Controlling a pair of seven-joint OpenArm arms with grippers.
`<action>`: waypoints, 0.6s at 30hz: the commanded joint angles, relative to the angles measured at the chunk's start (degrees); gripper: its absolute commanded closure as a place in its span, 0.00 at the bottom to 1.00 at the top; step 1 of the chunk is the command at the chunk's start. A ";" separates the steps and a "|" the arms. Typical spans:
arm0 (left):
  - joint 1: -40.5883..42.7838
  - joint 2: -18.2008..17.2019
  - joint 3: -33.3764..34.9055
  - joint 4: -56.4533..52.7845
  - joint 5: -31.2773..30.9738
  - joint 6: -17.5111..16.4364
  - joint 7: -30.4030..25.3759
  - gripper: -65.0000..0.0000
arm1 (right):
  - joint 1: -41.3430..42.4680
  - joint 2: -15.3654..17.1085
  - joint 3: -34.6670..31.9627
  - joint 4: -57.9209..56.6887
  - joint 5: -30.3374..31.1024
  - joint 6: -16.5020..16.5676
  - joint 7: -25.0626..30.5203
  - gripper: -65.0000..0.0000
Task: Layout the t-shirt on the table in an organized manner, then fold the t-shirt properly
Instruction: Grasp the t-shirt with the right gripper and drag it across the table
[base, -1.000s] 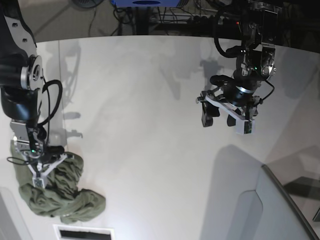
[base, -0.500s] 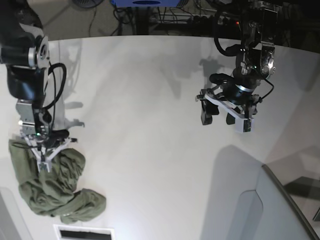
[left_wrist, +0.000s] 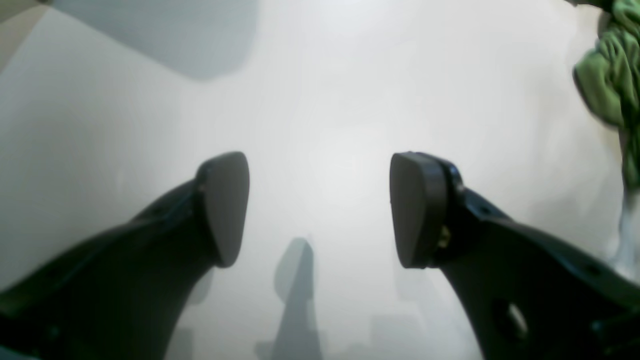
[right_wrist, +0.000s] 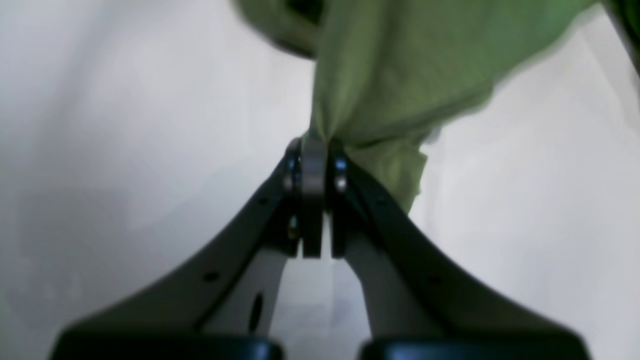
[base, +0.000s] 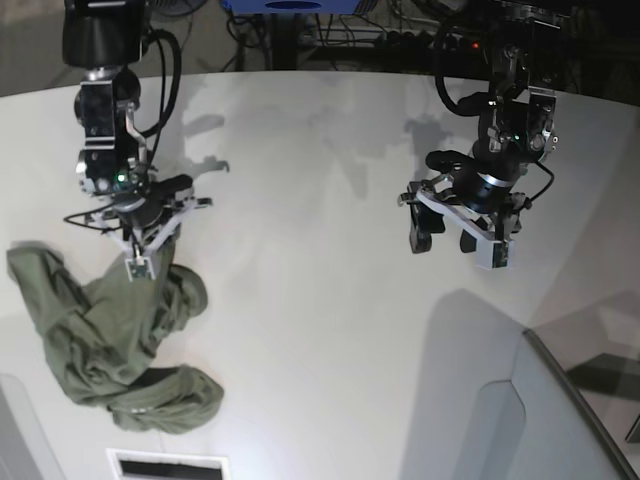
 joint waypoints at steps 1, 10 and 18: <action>-0.55 -0.89 -0.04 0.78 -0.38 -0.23 -1.19 0.34 | -1.06 0.06 -1.91 3.86 0.32 0.16 0.14 1.00; -0.55 -0.89 -0.04 -1.07 -0.38 -0.23 -1.19 0.34 | -16.45 -0.03 -18.97 19.59 0.32 -0.37 -1.62 1.00; -1.78 -2.13 11.83 -1.33 -0.38 -0.32 -1.54 0.35 | -16.97 -0.03 -20.73 29.00 0.41 -0.37 -14.28 0.88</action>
